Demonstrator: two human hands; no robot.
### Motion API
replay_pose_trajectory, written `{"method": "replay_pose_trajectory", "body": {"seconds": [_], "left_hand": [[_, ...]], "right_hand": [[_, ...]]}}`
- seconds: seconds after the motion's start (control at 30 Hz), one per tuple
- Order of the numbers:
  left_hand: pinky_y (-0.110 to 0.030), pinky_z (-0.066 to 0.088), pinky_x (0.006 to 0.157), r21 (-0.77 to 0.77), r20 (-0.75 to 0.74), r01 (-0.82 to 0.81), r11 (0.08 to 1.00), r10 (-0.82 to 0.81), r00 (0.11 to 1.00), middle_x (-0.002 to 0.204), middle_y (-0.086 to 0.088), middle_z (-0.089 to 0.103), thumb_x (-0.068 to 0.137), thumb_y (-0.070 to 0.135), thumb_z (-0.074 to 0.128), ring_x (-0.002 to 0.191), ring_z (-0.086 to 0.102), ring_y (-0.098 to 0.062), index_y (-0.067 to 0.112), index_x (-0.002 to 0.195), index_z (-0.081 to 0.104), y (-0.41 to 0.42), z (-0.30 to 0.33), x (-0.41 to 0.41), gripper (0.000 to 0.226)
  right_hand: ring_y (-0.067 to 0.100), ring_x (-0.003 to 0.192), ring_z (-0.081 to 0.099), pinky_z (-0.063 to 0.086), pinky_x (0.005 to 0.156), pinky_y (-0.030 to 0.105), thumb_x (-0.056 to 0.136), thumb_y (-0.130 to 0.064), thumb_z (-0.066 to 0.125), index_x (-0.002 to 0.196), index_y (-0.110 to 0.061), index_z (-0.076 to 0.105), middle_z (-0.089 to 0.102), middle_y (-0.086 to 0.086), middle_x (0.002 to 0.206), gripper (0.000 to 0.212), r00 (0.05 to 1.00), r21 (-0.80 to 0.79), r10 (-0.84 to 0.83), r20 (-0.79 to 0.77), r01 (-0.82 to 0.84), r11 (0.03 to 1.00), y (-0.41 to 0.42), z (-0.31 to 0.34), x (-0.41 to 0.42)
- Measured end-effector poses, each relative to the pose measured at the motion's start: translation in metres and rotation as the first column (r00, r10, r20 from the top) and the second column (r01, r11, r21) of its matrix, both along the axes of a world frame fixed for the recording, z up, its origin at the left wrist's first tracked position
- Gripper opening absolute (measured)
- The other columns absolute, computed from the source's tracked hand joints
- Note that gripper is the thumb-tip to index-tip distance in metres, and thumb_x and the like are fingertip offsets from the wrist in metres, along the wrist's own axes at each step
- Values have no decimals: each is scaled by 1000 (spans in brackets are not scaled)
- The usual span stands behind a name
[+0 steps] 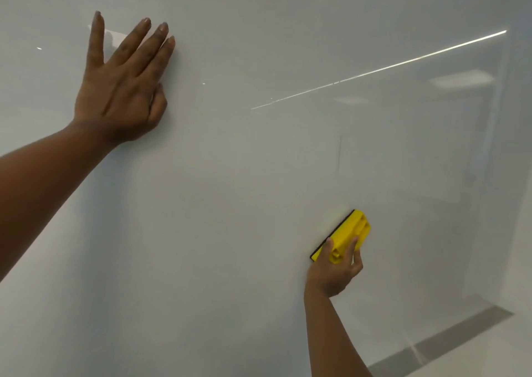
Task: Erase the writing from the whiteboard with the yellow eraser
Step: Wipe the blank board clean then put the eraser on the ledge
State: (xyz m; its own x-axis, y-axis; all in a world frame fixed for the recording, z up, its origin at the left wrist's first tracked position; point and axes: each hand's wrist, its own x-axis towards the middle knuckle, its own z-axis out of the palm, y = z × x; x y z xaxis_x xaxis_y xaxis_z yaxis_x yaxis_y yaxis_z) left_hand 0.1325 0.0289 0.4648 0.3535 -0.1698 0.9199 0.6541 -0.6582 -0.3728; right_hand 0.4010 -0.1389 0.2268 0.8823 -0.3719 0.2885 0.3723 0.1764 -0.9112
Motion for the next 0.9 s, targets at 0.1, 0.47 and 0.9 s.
{"method": "replay_pose_trajectory", "body": {"seconds": [0.1,0.47,0.9], "left_hand": [[-59,-5,111,-5,-10,-1,1000,1,1000,153,-16,24,89,23,25,142,16,-29,5,145,22,-1,-1,1,59],[-58,-5,112,-63,3,-18,998,18,1000,154,-17,21,88,26,25,142,19,-28,2,145,21,-4,0,1,62],[-45,-17,111,-59,11,-33,998,33,999,153,-16,22,88,27,23,142,20,-27,3,145,22,-2,0,2,62]], "right_hand": [[35,110,53,42,86,43,89,-30,61,139,-25,39,37,8,141,55,985,94,67,-159,-52,994,-2,5,-4],[39,106,54,41,90,40,90,-38,56,144,-25,28,27,13,141,62,981,32,134,-138,-130,991,2,105,-21],[35,108,53,50,81,42,83,-26,65,138,-24,41,41,13,136,60,877,-234,55,477,67,970,19,165,-45]]}}
